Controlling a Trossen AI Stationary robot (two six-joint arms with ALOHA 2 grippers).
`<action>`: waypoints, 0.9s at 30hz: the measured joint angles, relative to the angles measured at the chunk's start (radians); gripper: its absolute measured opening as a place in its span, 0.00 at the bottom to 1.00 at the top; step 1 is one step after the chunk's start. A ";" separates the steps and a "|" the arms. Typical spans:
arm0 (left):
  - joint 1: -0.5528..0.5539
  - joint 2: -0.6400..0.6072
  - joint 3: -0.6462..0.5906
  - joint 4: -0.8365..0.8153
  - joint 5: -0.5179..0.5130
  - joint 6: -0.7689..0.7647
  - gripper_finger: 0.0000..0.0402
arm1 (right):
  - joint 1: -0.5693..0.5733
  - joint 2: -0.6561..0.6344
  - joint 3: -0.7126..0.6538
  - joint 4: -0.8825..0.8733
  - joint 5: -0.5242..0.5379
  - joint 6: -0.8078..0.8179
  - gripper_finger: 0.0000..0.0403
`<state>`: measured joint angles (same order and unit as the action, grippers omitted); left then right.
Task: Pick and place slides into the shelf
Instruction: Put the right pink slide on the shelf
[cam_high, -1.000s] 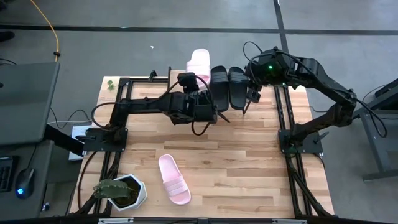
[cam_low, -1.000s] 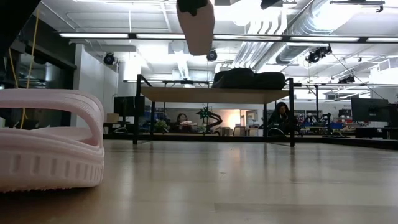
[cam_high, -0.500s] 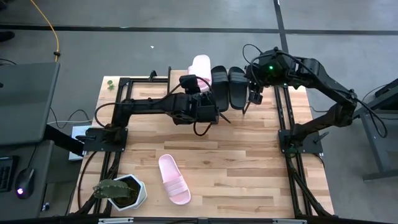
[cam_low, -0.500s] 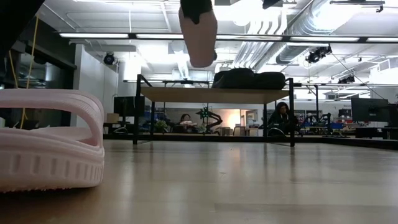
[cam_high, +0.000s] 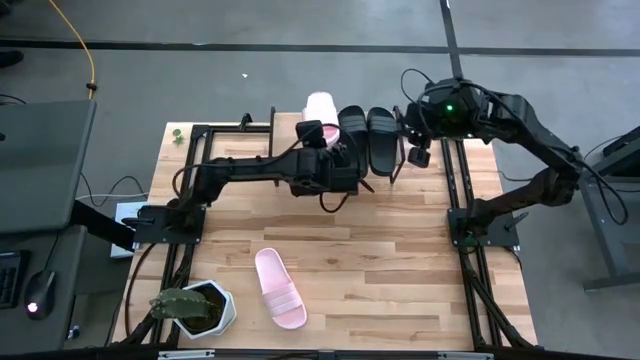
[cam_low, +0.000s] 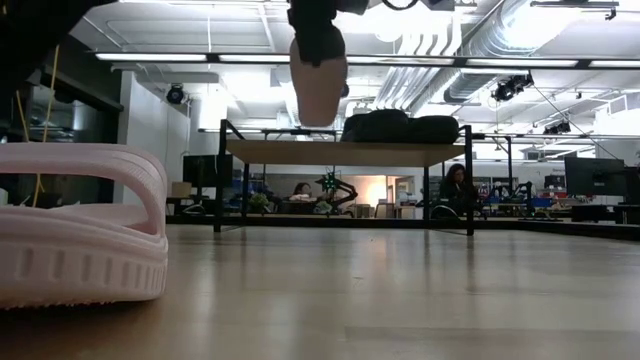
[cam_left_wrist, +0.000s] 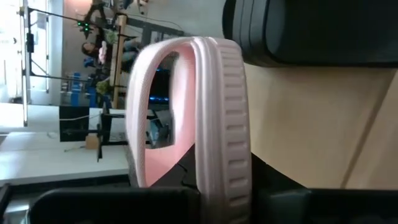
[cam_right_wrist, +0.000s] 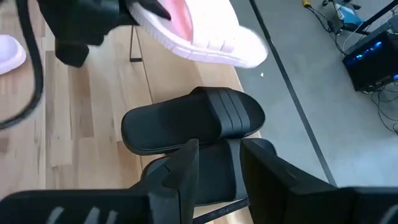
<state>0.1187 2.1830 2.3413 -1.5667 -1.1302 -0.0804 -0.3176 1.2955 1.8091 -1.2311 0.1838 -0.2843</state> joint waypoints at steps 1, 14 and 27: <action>0.002 0.003 0.000 -0.003 -0.001 -0.004 0.07 | 0.000 -0.004 0.000 0.000 0.000 0.005 0.27; 0.005 0.002 -0.187 0.005 0.018 -0.090 0.07 | 0.000 -0.034 0.000 0.000 -0.009 0.014 0.27; -0.024 0.002 -0.267 0.101 0.038 -0.138 0.07 | 0.000 -0.034 0.000 0.000 -0.011 0.014 0.27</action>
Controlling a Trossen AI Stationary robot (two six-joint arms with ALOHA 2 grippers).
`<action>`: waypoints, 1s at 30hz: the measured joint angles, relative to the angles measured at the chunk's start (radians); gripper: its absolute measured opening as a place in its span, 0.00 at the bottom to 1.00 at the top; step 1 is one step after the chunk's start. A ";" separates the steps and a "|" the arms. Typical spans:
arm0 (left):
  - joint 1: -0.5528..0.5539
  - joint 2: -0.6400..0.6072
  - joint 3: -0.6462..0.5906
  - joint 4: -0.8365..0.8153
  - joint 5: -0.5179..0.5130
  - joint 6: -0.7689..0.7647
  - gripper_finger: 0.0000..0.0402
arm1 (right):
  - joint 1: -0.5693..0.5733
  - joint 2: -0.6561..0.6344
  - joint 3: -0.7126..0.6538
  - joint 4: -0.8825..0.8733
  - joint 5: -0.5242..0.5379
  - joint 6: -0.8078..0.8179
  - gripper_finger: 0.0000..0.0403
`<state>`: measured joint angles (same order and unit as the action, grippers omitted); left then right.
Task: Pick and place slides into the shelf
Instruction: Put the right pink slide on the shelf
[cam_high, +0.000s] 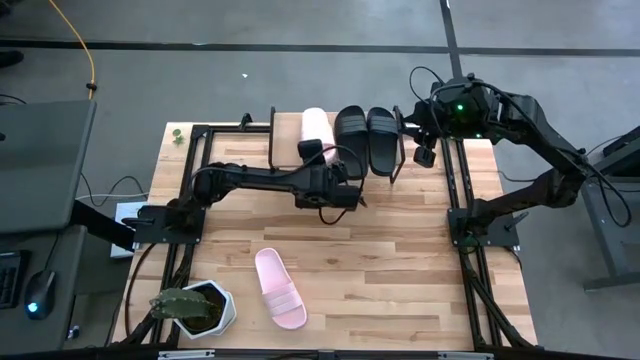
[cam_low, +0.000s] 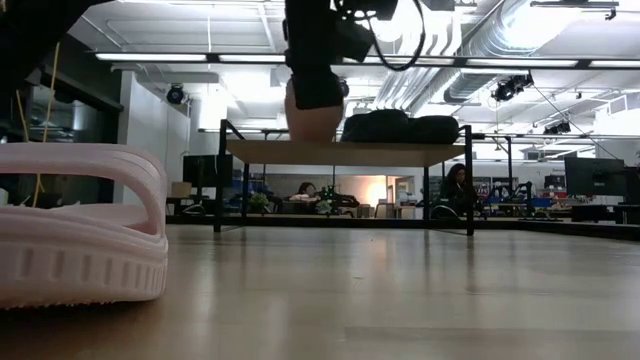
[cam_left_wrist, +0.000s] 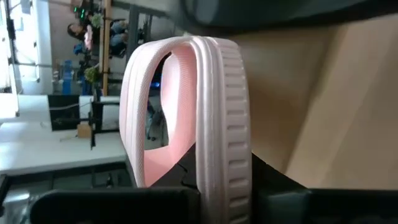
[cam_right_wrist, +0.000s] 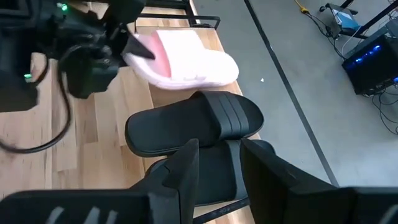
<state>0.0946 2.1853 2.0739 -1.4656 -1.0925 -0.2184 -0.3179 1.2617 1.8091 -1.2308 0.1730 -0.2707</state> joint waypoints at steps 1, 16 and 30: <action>-0.005 0.000 0.000 0.014 0.006 0.010 0.07 | 0.000 0.000 0.000 0.000 0.000 0.000 0.27; -0.036 0.000 0.000 0.057 0.028 0.037 0.07 | 0.000 0.000 0.000 0.000 -0.039 0.026 0.27; -0.036 0.000 0.000 0.057 0.101 0.031 0.07 | 0.000 0.000 0.000 0.001 -0.038 0.018 0.27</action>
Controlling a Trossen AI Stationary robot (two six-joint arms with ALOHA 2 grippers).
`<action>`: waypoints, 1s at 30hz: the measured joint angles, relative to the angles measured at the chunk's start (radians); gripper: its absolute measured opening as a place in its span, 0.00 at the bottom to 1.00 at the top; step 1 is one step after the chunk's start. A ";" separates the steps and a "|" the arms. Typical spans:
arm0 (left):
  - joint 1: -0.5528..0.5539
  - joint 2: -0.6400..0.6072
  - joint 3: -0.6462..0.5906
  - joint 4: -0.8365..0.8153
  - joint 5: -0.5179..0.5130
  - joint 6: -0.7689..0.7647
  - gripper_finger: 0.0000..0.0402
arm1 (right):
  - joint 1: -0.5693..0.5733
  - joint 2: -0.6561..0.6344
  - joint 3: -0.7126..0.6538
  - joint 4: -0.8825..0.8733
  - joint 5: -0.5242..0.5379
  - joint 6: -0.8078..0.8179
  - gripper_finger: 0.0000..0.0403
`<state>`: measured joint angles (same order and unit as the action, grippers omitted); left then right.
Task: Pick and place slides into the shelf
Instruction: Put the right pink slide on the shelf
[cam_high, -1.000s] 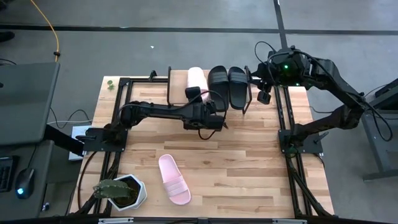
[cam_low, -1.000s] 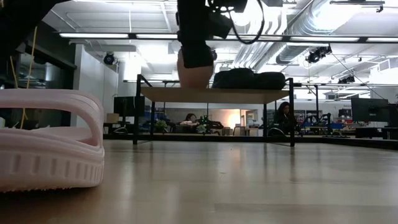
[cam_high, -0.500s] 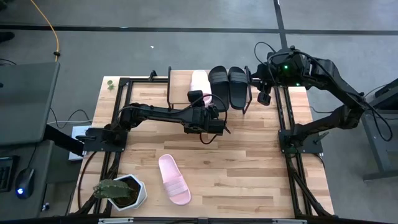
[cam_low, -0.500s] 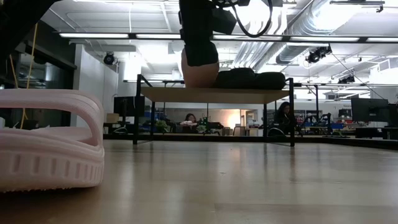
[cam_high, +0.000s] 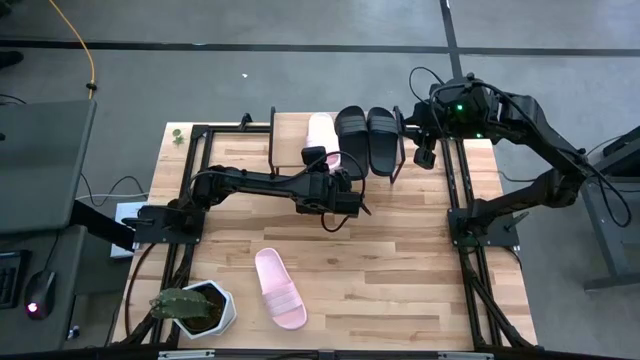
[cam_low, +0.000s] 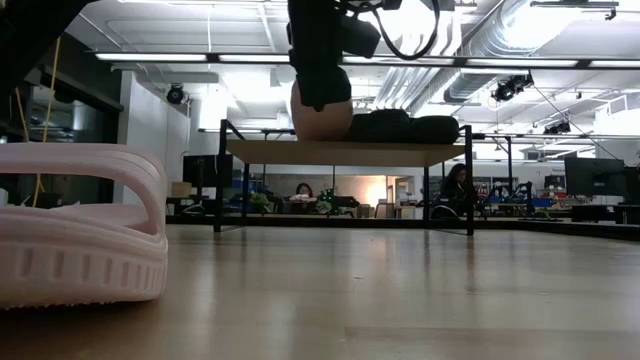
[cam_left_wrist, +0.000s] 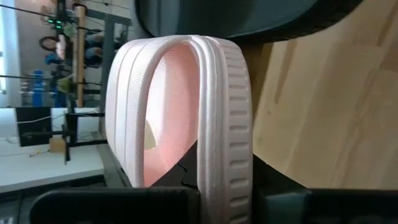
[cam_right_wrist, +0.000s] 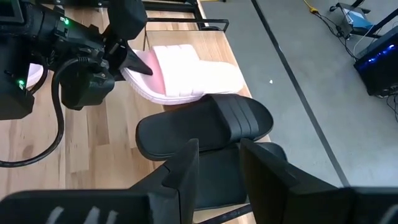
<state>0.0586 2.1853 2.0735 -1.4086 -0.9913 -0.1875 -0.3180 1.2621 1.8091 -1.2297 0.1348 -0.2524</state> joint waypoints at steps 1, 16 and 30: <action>0.000 0.000 0.000 0.000 0.012 0.000 0.07 | 0.000 0.000 0.000 0.001 0.000 -0.001 0.27; -0.002 0.000 0.000 0.005 0.115 -0.008 0.16 | 0.000 0.000 0.000 0.004 0.000 0.000 0.27; -0.030 0.000 0.000 0.023 0.191 -0.029 0.32 | 0.000 0.000 0.000 0.015 -0.012 0.008 0.27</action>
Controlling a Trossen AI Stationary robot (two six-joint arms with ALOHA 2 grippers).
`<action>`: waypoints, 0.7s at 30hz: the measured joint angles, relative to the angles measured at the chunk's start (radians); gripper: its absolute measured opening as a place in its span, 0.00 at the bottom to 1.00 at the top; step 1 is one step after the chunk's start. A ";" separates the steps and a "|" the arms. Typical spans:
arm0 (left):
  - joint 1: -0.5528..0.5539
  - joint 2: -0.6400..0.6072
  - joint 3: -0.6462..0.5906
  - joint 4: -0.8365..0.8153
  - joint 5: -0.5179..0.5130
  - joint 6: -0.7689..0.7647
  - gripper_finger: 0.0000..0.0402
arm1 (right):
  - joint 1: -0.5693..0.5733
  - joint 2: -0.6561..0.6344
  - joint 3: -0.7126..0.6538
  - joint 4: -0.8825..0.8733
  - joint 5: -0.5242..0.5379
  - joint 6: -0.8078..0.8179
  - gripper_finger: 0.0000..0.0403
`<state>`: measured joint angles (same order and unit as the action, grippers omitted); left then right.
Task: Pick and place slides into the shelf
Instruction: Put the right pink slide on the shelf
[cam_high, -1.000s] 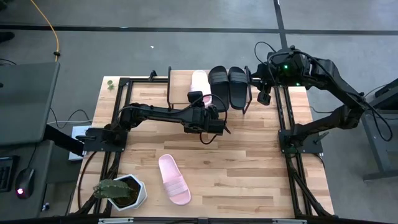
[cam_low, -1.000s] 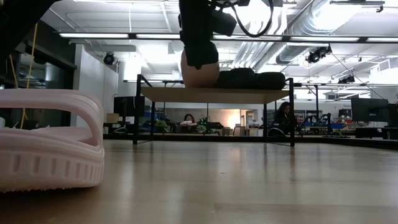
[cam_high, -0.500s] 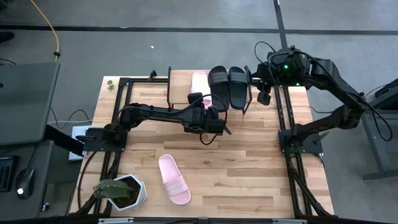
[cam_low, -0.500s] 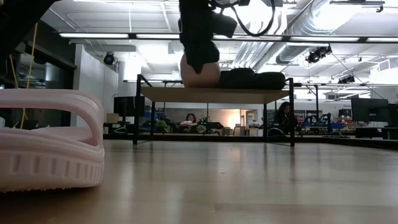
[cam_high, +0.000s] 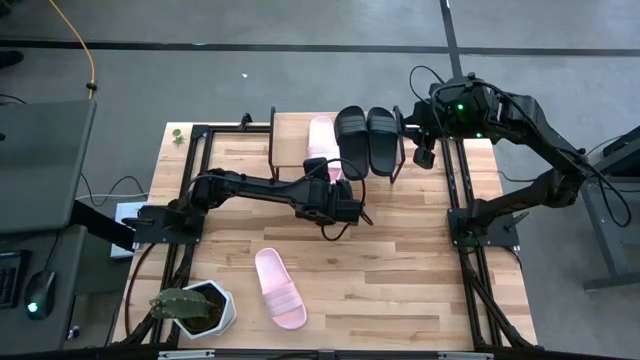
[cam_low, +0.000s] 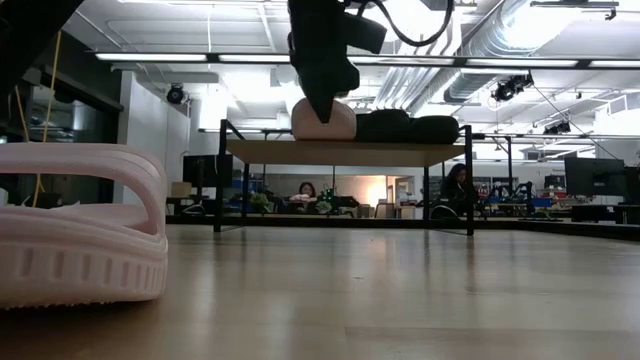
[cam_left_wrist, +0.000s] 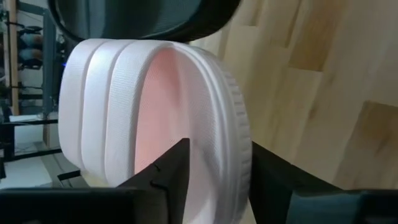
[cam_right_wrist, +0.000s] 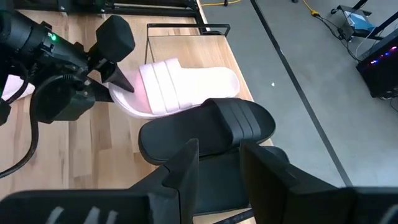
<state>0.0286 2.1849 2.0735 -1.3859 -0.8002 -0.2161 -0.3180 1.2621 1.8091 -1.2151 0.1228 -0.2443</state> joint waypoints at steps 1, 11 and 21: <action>0.000 0.000 0.000 0.000 0.001 0.004 0.33 | 0.000 0.000 0.000 0.000 -0.001 0.000 0.27; 0.002 0.000 0.000 -0.001 0.019 0.009 0.45 | 0.000 0.000 0.000 0.000 -0.027 0.000 0.27; 0.001 0.000 0.000 -0.002 0.013 0.010 0.55 | 0.000 0.001 0.000 0.000 -0.026 -0.008 0.27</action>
<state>0.0299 2.1845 2.0739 -1.3882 -0.7874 -0.2063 -0.3180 1.2629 1.8091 -1.2152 0.0971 -0.2523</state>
